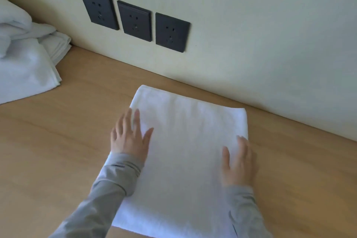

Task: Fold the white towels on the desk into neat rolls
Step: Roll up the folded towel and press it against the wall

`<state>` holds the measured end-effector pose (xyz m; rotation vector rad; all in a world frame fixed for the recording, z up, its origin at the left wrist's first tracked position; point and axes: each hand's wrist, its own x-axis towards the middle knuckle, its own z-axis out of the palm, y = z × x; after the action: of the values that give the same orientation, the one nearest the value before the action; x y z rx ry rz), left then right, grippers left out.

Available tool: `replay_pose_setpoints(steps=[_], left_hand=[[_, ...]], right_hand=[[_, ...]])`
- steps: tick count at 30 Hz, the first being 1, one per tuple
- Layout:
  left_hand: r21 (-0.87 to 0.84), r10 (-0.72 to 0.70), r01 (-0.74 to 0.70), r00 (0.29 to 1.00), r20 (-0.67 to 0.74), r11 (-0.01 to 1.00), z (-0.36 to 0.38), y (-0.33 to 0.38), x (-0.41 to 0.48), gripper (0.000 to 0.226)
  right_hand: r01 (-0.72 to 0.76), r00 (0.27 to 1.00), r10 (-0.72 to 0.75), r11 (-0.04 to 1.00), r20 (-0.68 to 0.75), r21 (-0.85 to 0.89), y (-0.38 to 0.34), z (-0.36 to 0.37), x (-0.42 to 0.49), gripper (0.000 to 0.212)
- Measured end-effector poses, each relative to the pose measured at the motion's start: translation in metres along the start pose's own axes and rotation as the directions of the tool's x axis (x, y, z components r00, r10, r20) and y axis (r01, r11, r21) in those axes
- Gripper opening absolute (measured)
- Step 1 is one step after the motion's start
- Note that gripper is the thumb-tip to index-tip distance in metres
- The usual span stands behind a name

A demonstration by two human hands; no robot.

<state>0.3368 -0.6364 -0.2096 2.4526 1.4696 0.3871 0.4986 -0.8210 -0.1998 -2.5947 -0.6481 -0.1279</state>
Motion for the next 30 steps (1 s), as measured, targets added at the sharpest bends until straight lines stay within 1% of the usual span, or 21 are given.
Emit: replay_pose_setpoints(steps=[1,2,3,4,5,6,8,11,13,15,16,17,18,20,21,22,23,25,26,28,30], left_hand=[[0.01,0.148,-0.148,0.989,0.028,0.989,0.003,0.02,-0.008,0.061],[0.008,0.264,-0.266,0.96,0.092,0.964,0.008,0.038,-0.014,0.059],[0.002,0.323,-0.328,0.932,0.164,0.945,0.012,0.051,-0.018,0.057],[-0.004,0.342,-0.35,0.91,0.233,0.937,0.015,0.057,-0.018,0.055],[-0.004,0.347,-0.362,0.89,0.297,0.932,0.016,0.053,-0.015,0.055],[0.007,0.36,-0.384,0.872,0.332,0.923,0.02,0.041,-0.011,0.057],[0.031,0.376,-0.411,0.86,0.344,0.911,0.026,0.003,0.0,0.062],[0.069,0.29,-0.329,0.898,0.331,0.942,0.025,-0.05,0.019,0.067],[0.075,0.256,-0.298,0.903,0.345,0.952,0.022,-0.063,0.029,0.075],[0.08,0.264,-0.305,0.907,0.329,0.949,0.019,-0.054,0.033,0.088],[0.081,0.288,-0.326,0.906,0.309,0.942,0.019,-0.043,0.035,0.092],[0.08,0.327,-0.365,0.897,0.298,0.928,0.02,-0.029,0.037,0.091],[0.079,0.376,-0.416,0.876,0.301,0.906,0.024,-0.013,0.039,0.086],[0.089,0.465,-0.515,0.826,0.318,0.853,0.039,0.019,0.042,0.073],[0.095,0.485,-0.539,0.81,0.329,0.837,0.047,0.03,0.046,0.067],[0.099,0.483,-0.544,0.804,0.348,0.833,0.053,0.035,0.051,0.064],[0.102,0.473,-0.538,0.804,0.359,0.837,0.056,0.034,0.059,0.062],[0.097,0.452,-0.507,0.828,0.333,0.857,0.056,0.017,0.075,0.062],[0.08,0.427,-0.47,0.851,0.304,0.879,0.055,0.005,0.081,0.063],[-0.002,0.358,-0.37,0.898,0.255,0.929,0.05,-0.018,0.092,0.066],[-0.078,0.319,-0.309,0.908,0.271,0.948,0.046,-0.031,0.096,0.068]], right_hand=[[0.142,0.99,-0.142,0.99,0.004,0.003,-0.025,0.01,-0.001,0.052],[0.25,0.964,-0.249,0.968,0.093,-0.002,-0.048,0.024,-0.003,0.047],[0.32,0.926,-0.309,0.947,0.217,-0.019,-0.066,0.038,-0.004,0.049],[0.346,0.889,-0.315,0.937,0.333,-0.038,-0.074,0.052,-0.004,0.051],[0.349,0.864,-0.293,0.935,0.409,-0.068,-0.073,0.062,-0.002,0.053],[0.343,0.855,-0.267,0.934,0.444,-0.098,-0.062,0.068,0.0,0.053],[0.305,0.879,-0.224,0.943,0.421,-0.134,-0.029,0.063,0.006,0.052],[0.195,0.923,-0.11,0.96,0.369,-0.2,0.016,0.037,0.011,0.055],[0.159,0.929,-0.059,0.955,0.365,-0.251,0.034,0.025,0.011,0.055],[0.125,0.934,-0.019,0.953,0.356,-0.277,0.036,0.022,0.015,0.057],[0.118,0.945,-0.026,0.957,0.327,-0.266,0.029,0.022,0.021,0.058],[0.143,0.95,-0.065,0.961,0.306,-0.238,0.019,0.025,0.028,0.056],[0.206,0.939,-0.135,0.957,0.317,-0.205,0.007,0.031,0.037,0.053],[0.368,0.877,-0.29,0.918,0.384,-0.146,-0.019,0.049,0.055,0.052],[0.412,0.849,-0.326,0.901,0.417,-0.135,-0.028,0.059,0.064,0.052],[0.413,0.839,-0.316,0.9,0.443,-0.14,-0.03,0.066,0.073,0.052],[0.376,0.85,-0.271,0.913,0.451,-0.161,-0.024,0.071,0.082,0.052],[0.254,0.898,-0.153,0.946,0.412,-0.201,0.003,0.068,0.095,0.053],[0.202,0.914,-0.118,0.962,0.388,-0.183,0.02,0.063,0.098,0.054],[0.126,0.917,-0.09,0.99,0.389,-0.068,0.049,0.05,0.095,0.053],[0.04,0.905,-0.027,0.999,0.424,-0.02,0.062,0.04,0.089,0.055]])
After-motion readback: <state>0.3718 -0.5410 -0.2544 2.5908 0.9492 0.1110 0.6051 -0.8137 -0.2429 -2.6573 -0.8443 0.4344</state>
